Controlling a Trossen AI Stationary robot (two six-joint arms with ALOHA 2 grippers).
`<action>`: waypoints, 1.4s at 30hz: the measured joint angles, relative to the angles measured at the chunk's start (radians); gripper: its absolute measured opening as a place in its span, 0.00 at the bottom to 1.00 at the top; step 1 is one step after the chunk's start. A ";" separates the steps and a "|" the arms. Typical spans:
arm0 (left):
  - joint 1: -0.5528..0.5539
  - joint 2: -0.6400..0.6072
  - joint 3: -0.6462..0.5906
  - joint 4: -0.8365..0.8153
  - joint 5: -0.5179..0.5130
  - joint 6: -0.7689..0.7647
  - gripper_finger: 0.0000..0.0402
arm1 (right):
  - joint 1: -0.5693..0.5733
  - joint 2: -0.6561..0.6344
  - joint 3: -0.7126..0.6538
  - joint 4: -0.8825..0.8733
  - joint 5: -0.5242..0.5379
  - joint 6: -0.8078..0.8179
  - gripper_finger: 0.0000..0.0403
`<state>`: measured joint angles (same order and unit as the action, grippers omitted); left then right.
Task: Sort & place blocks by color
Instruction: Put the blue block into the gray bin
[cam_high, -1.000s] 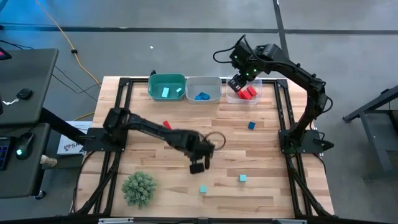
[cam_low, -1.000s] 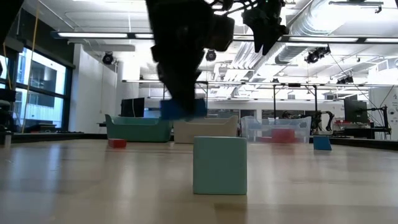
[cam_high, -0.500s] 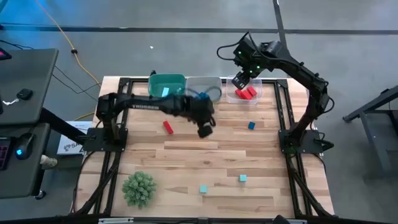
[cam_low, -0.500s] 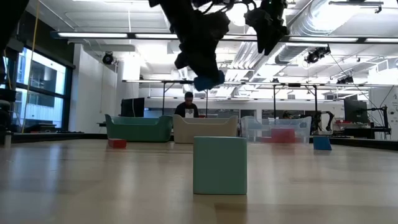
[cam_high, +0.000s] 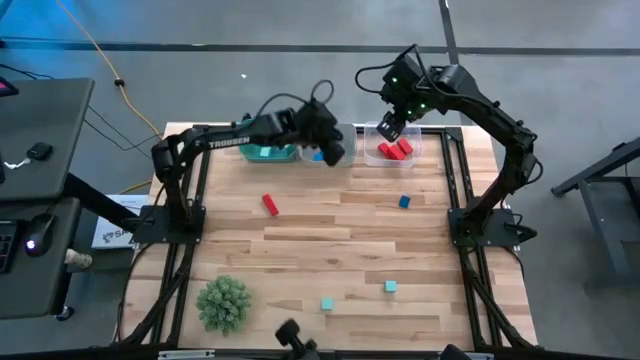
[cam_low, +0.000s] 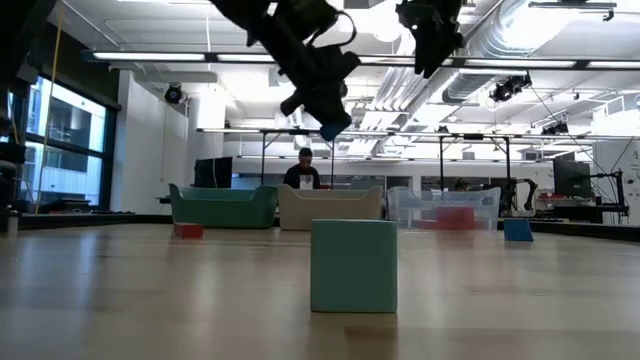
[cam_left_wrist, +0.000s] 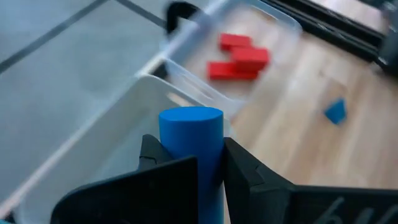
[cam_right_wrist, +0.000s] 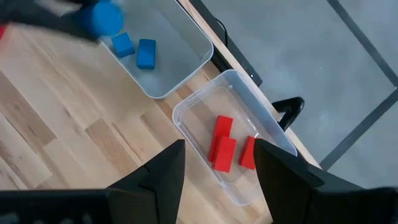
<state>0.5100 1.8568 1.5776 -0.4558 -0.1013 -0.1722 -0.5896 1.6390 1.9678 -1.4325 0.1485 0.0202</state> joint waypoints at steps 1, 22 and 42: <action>0.016 0.000 0.000 0.010 0.000 -0.006 0.00 | 0.000 0.000 0.000 0.004 0.000 -0.004 0.45; 0.145 0.106 -0.001 0.012 0.105 -0.045 0.00 | 0.000 0.001 0.000 0.079 -0.001 0.007 0.45; 0.155 0.263 -0.001 0.004 0.146 -0.090 0.01 | 0.000 0.001 0.000 0.091 -0.001 0.007 0.45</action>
<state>0.6653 2.1195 1.5768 -0.4517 0.0450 -0.2623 -0.5896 1.6402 1.9678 -1.3415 0.1471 0.0273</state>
